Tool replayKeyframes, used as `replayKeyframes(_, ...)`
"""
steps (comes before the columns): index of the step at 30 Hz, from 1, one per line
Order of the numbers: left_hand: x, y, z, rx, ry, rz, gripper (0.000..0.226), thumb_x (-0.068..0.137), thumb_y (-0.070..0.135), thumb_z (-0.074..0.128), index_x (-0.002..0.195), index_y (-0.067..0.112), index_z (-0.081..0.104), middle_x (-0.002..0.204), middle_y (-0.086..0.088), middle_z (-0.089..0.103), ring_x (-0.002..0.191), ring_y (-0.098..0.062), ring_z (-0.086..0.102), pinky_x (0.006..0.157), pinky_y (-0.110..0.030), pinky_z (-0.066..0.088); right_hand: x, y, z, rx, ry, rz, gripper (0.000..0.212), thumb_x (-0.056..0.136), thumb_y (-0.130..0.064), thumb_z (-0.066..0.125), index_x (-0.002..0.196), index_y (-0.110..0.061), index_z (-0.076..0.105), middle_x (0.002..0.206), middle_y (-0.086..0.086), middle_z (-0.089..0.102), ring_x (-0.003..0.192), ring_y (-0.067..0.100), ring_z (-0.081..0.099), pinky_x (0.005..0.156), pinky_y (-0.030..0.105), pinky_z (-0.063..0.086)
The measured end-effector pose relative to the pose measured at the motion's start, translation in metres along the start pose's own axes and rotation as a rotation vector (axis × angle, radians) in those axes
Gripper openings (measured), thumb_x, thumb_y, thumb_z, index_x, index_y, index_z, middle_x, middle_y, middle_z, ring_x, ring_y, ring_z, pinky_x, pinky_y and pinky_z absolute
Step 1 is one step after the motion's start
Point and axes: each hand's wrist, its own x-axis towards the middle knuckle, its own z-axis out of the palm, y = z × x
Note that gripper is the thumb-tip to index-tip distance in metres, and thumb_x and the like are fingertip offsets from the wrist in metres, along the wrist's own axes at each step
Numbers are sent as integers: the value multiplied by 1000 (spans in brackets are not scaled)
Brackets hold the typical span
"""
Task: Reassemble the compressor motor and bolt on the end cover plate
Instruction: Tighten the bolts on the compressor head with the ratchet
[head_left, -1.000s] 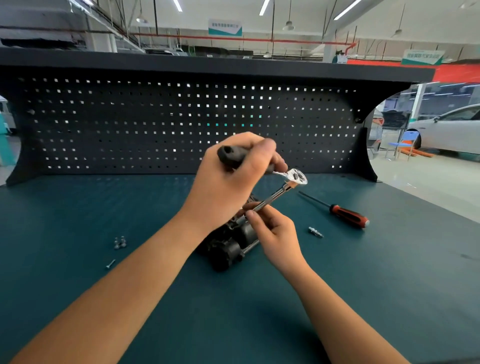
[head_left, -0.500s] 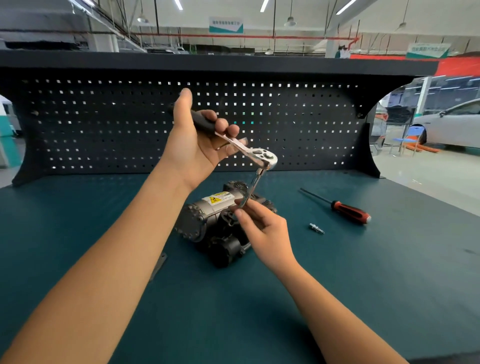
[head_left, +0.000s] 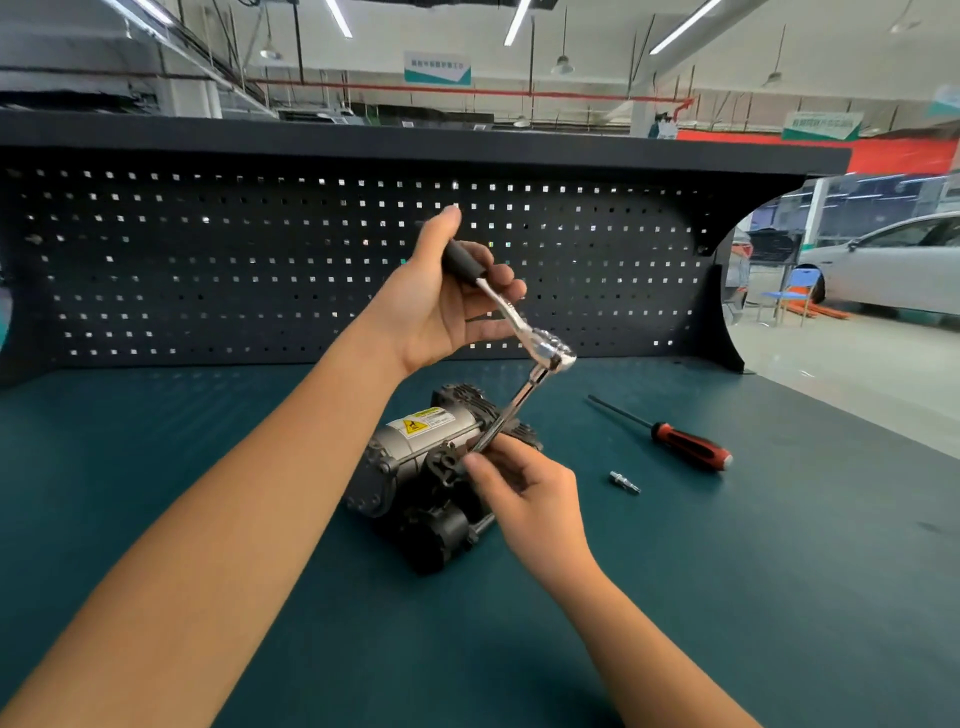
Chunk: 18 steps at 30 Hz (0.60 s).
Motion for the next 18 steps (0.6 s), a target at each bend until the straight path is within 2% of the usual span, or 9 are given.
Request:
replayKeyframes(1,-6,1,-2,7,-16,43,58,97,50,29,58,17,58,59,0,63,64,-17,68,68,-43,57,0,-1,1,-17,0,-26,6,85,-12,65,88,-13,70,83,-6,69,70,-2,56,68,19,48)
replayKeyframes(3,-26,2,-2,46,-50,143,61,97,49,28,54,21,60,60,0,64,67,-18,68,76,-47,54,0,0,0,-52,18,-63,13,83,-17,64,89,-8,71,82,-7,69,68,-3,55,67,17,48)
replayKeyframes(7,-74,-3,13,295,10,377,33,85,43,46,62,27,63,74,-2,71,85,-20,70,70,-33,57,3,-1,-3,-44,19,-20,13,84,-10,68,92,-19,73,72,-28,65,69,-7,58,67,12,47)
replayKeyframes(9,-97,-16,22,495,64,527,21,78,40,50,69,31,67,88,2,72,95,-15,67,78,-31,56,4,-2,-3,-57,20,-17,13,84,-9,68,86,-21,72,63,-27,61,62,-7,53,62,10,42)
replayKeyframes(12,-119,-34,27,732,79,713,21,83,36,48,88,26,66,107,5,66,107,-7,60,90,-24,48,4,-5,-3,-57,28,-50,20,83,-6,67,74,-24,66,53,-27,54,53,-8,48,55,6,34)
replayKeyframes(15,-120,-39,22,569,130,614,33,81,43,45,88,24,70,96,-4,69,96,-21,65,85,-41,53,3,-8,-5,-61,1,-73,43,83,-3,67,68,-40,52,54,-31,54,55,-10,52,56,3,35)
replayKeyframes(18,-115,-40,15,443,105,635,30,81,45,44,82,33,72,95,1,72,96,-19,67,81,-31,53,3,-7,-4,-75,-35,-85,41,86,-2,64,76,-40,53,64,-33,58,63,-13,54,60,2,37)
